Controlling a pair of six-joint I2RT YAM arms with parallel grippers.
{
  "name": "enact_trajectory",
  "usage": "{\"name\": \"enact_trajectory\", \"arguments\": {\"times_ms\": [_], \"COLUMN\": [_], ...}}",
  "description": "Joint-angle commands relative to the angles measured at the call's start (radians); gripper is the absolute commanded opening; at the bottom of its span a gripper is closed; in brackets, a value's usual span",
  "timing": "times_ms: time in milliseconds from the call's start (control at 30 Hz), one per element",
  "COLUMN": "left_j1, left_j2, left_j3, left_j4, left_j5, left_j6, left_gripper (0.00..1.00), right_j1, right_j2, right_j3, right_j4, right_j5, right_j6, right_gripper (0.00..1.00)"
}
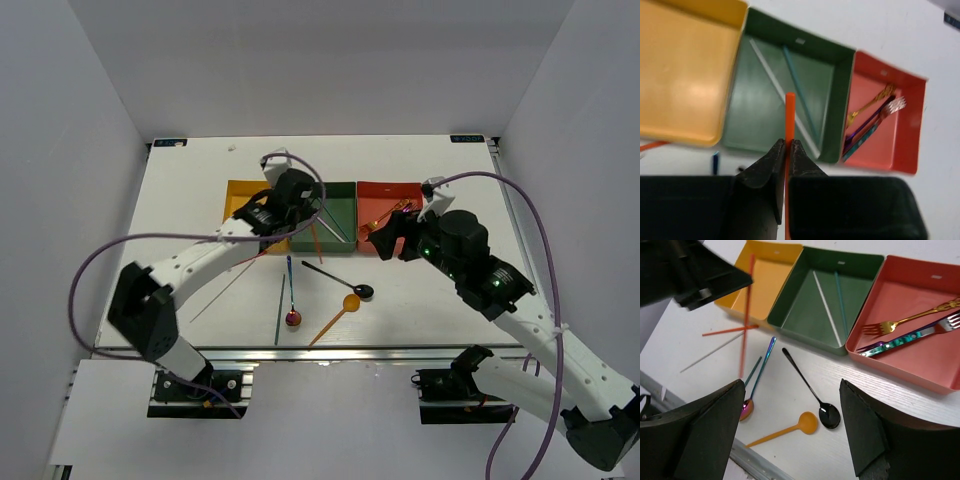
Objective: Sort the eating utensils into containers
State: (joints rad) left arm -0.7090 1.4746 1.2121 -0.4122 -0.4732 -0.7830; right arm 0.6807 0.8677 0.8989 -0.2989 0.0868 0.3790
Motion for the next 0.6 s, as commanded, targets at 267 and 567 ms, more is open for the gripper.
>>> {"name": "enact_trajectory", "arguments": {"times_ms": [267, 567], "left_j1": [0.022, 0.068], "left_j2": [0.386, 0.423], "left_j3": [0.254, 0.195], "left_j4": [0.184, 0.28], "left_j5": [-0.126, -0.076], "left_j6": [-0.281, -0.306], "left_gripper": [0.0, 0.29], "right_j1": [-0.01, -0.009], "right_j2": [-0.065, -0.059], "right_j3": [0.032, 0.017], "right_j4": [-0.111, -0.114], "right_j5": [0.122, 0.07], "right_j6": [0.014, -0.002], "right_gripper": [0.84, 0.84]}}
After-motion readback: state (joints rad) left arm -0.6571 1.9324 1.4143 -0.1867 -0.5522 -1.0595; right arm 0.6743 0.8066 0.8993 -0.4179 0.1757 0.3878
